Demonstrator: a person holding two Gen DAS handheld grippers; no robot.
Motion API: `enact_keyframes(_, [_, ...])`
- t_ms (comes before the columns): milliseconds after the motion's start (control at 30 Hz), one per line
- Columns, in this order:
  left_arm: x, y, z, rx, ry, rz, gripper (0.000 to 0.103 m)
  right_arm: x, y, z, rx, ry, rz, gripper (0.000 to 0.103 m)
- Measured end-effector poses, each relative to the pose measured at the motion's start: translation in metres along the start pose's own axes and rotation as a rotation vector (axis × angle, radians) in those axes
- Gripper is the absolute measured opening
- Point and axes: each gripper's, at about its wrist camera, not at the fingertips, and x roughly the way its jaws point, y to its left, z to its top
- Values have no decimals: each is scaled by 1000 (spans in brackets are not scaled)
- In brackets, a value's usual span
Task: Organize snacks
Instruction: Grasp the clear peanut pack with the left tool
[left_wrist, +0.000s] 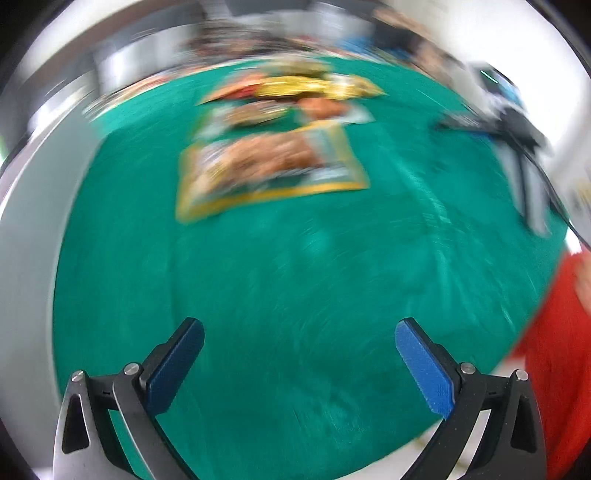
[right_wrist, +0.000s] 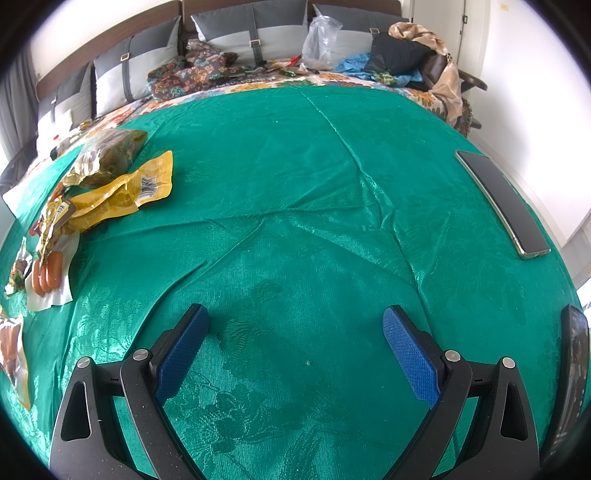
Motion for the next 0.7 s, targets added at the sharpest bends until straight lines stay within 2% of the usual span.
enact_keyframes(100, [-2, -3, 39, 251, 78, 25, 102, 0, 0, 0, 0, 0, 0, 97])
enact_keyframes(200, [3, 2, 72, 401, 138, 28, 102, -1, 0, -1, 0, 0, 0, 97])
enact_keyframes(333, [24, 8, 103, 545, 185, 56, 102, 0, 0, 0, 0, 0, 0, 97])
enact_keyframes(400, [35, 11, 114, 572, 193, 57, 102, -1, 0, -1, 0, 0, 0, 97])
enact_keyframes(567, [72, 21, 139, 583, 227, 54, 91, 0, 0, 0, 0, 0, -1, 97])
enact_keyframes(700, [91, 23, 146, 575, 236, -57, 91, -1, 1, -1, 0, 1, -1, 97])
